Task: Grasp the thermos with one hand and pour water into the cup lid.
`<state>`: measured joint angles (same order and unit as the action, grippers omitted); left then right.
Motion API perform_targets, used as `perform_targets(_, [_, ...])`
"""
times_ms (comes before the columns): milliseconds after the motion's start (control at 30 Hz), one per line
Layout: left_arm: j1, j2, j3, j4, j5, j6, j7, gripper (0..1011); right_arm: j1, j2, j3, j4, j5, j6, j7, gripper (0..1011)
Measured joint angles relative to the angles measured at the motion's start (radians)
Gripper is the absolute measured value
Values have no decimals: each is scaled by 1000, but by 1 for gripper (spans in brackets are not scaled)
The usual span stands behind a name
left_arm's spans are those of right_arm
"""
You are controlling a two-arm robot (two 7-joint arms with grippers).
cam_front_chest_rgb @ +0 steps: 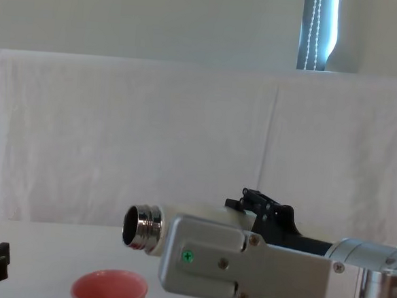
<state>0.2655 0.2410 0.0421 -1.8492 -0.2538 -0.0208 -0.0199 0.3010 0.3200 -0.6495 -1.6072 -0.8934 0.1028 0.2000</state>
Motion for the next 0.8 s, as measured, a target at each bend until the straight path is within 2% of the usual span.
perform_targets(800, [0, 0, 0, 0, 0, 0, 0, 1001, 7, 6, -31, -7, -72, 10, -6, 948])
